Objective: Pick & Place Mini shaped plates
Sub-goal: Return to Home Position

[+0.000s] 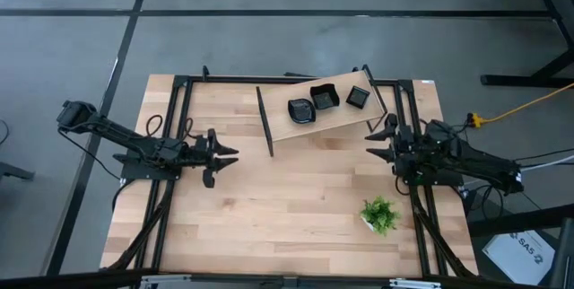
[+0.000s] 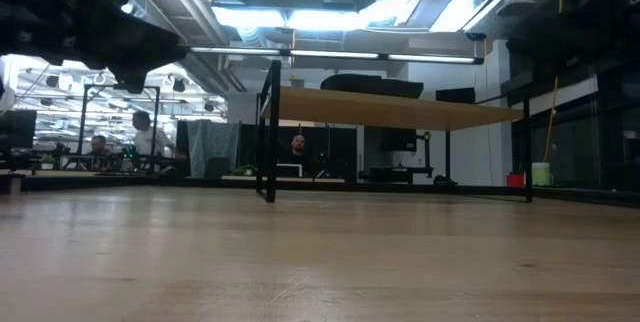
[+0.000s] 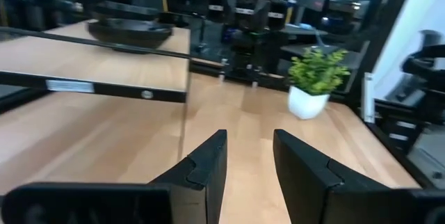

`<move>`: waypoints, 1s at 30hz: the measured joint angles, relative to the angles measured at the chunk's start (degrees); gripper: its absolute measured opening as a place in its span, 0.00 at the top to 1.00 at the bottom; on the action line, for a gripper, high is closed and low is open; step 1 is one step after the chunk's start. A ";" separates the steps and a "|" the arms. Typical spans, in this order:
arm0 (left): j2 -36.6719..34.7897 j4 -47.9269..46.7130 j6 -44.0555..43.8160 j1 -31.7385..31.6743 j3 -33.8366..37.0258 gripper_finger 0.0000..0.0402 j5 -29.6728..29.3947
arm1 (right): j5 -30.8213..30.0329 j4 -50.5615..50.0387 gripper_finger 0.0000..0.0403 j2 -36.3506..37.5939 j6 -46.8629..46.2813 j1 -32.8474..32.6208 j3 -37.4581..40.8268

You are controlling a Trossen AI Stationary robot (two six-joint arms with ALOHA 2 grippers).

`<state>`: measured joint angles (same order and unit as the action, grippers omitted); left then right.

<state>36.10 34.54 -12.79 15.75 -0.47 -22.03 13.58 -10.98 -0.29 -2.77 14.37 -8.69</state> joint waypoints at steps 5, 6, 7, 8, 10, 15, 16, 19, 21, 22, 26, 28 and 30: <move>-0.04 0.02 0.56 0.00 0.00 0.72 -2.04 | -0.02 0.73 0.54 0.21 1.06 0.00 0.61; -0.13 0.01 0.56 0.00 0.00 0.72 -1.77 | 0.01 0.78 0.54 0.21 1.46 0.00 0.48; -0.66 -0.15 0.56 0.00 0.00 0.72 -1.11 | 0.01 0.47 0.54 0.21 1.66 0.00 0.19; -1.33 -0.13 0.73 0.00 0.00 0.72 -0.30 | 0.01 0.18 0.54 0.21 1.69 0.00 -0.16; -2.96 -1.60 0.97 0.00 0.00 0.72 0.96 | 0.11 -0.13 0.54 0.19 2.08 0.00 -1.37; -9.93 -9.08 0.71 0.00 0.00 0.72 0.59 | 0.13 -3.56 0.54 0.19 3.22 0.00 -3.41; -11.60 -10.58 0.71 0.00 0.00 0.72 0.53 | 0.13 -3.65 0.54 0.19 3.26 0.00 -3.61; -16.67 -14.80 1.26 0.00 -0.01 0.72 0.73 | 0.50 -3.94 0.54 0.19 3.26 0.00 -3.63; -20.06 -17.48 1.39 0.00 -0.01 0.72 1.22 | 2.93 -3.16 0.54 0.19 3.45 0.02 -3.55; -21.74 -19.02 1.40 0.00 -0.01 0.72 1.77 | 4.74 -2.36 0.54 0.19 3.48 0.02 -3.42; -28.41 -24.96 1.62 0.00 0.00 0.72 4.94 | 9.19 -1.54 0.54 0.19 3.89 0.01 -2.49; -31.66 -28.68 2.26 0.00 -0.30 0.72 5.60 | 9.04 1.73 0.54 0.19 3.57 0.02 -0.72; -34.61 -32.89 2.58 0.00 -1.32 0.72 5.60 | 8.65 6.03 0.54 0.19 3.27 0.02 1.97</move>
<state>1.49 1.65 -10.21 15.75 -1.79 -16.43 22.23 -4.95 -0.10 0.50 14.39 -6.72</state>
